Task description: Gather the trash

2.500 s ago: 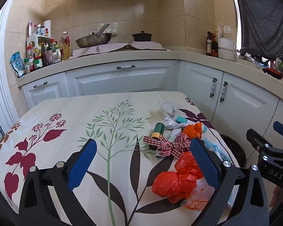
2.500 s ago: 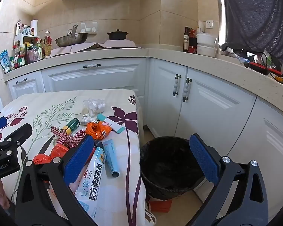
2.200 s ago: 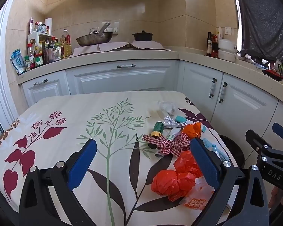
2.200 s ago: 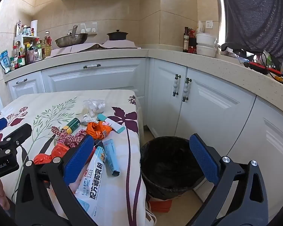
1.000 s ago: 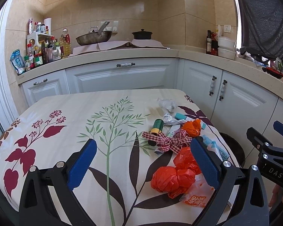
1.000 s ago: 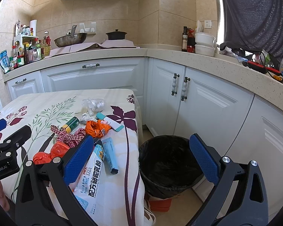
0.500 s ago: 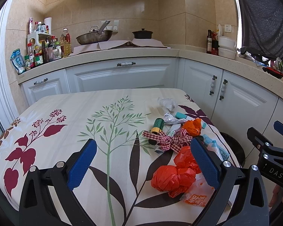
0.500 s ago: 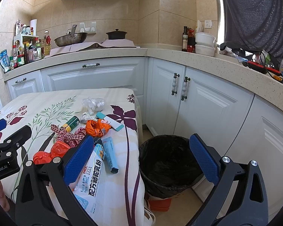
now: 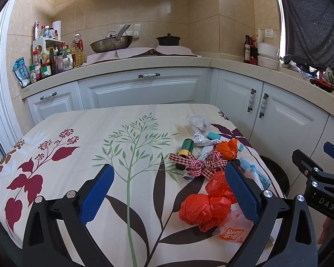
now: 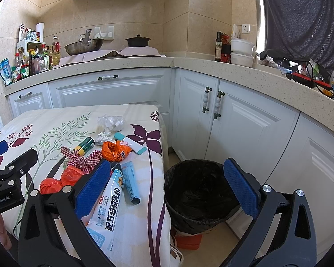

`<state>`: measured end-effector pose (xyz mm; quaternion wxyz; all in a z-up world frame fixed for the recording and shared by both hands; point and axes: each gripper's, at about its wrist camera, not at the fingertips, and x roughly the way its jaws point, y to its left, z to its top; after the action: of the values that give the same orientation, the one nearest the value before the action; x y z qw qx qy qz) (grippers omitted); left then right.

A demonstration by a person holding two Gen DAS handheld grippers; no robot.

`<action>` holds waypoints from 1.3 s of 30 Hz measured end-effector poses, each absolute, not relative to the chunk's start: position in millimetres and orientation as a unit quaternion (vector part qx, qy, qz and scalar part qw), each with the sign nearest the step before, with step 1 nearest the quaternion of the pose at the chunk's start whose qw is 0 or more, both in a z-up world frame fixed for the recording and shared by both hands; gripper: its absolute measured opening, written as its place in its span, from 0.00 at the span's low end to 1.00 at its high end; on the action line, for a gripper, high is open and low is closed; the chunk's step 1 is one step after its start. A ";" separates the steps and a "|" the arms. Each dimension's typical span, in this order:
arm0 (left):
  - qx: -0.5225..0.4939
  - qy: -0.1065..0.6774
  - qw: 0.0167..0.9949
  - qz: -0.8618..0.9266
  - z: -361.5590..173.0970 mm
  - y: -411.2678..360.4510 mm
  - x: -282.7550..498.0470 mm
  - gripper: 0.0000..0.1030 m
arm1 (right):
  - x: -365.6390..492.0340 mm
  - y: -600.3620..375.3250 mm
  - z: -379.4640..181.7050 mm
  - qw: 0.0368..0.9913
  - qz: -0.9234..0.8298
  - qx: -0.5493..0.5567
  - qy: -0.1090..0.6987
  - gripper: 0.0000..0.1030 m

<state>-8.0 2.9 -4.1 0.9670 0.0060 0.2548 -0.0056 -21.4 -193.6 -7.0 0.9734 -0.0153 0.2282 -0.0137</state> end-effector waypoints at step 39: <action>0.006 0.288 0.957 0.009 -20.3 30.0 -8.6 0.94 | -23.4 -164.3 -34.1 0.961 0.052 -0.013 0.270 0.74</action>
<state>-8.6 30.0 -20.3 0.9574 0.0059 0.2884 0.0091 -23.4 -164.3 -34.1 0.9614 -0.0127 0.2699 0.0520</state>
